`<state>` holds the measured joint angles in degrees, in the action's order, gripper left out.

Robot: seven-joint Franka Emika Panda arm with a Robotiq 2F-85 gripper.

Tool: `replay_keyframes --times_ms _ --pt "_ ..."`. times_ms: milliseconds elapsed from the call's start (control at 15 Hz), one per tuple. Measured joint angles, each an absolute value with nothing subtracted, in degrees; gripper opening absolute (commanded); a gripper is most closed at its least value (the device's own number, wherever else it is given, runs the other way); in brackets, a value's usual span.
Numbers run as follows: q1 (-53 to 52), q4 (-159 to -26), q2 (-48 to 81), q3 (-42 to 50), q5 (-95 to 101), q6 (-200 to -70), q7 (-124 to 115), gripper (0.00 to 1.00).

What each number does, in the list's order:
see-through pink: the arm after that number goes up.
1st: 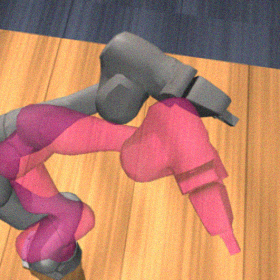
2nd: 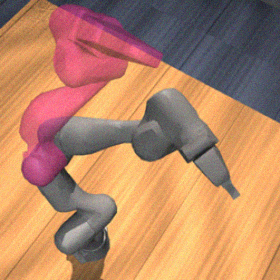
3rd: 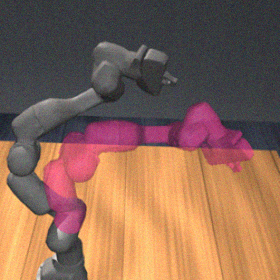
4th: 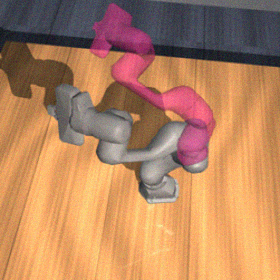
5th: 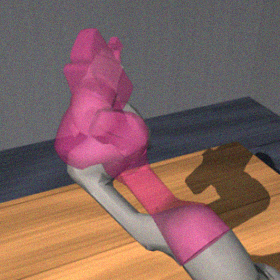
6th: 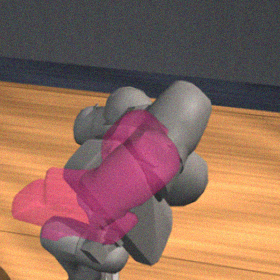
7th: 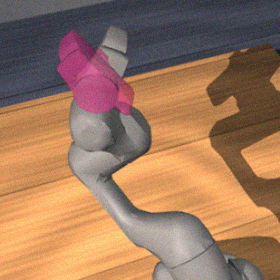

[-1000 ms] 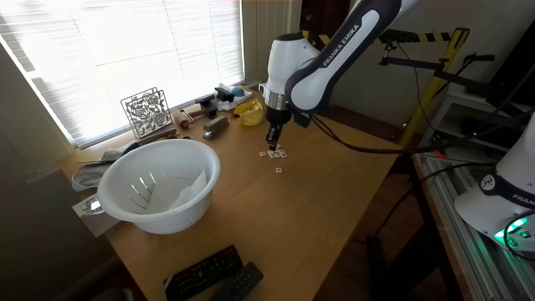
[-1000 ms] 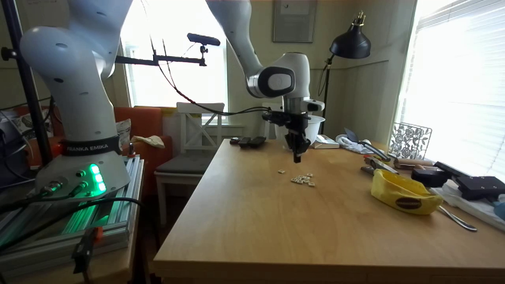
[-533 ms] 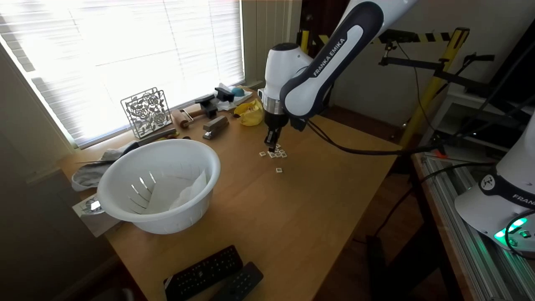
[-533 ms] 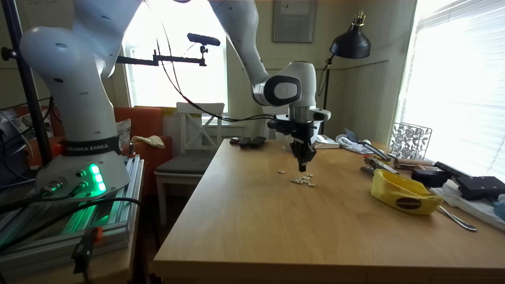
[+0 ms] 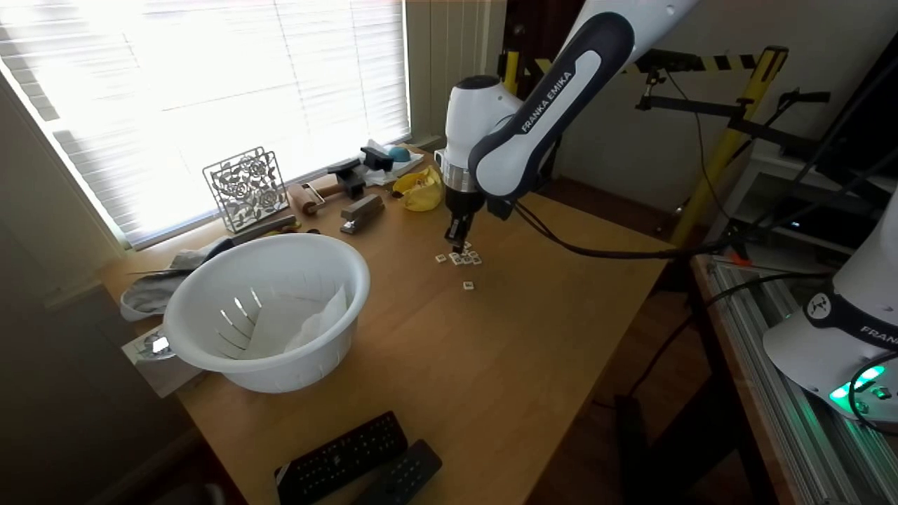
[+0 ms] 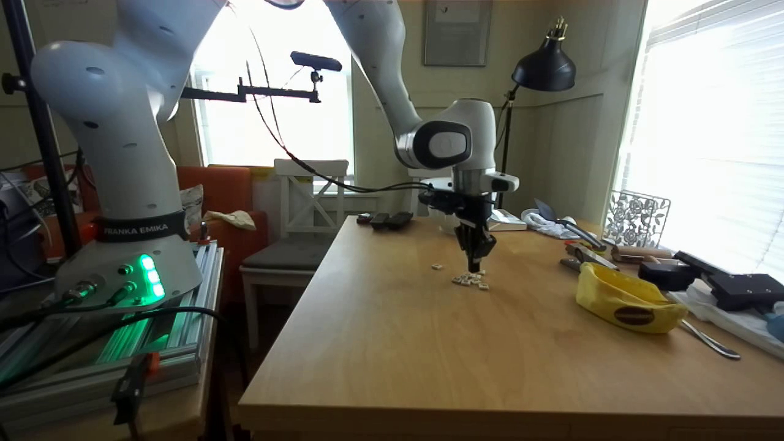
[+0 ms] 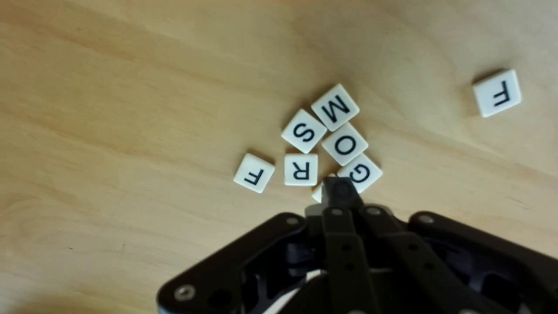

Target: Move the letters to the left

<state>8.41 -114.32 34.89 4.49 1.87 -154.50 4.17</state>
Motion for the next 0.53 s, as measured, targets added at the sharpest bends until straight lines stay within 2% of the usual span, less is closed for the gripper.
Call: replay_keyframes --times_ms 533 --pt "8.4 -111.6 37.6 4.5 1.9 -155.2 4.6 0.00"
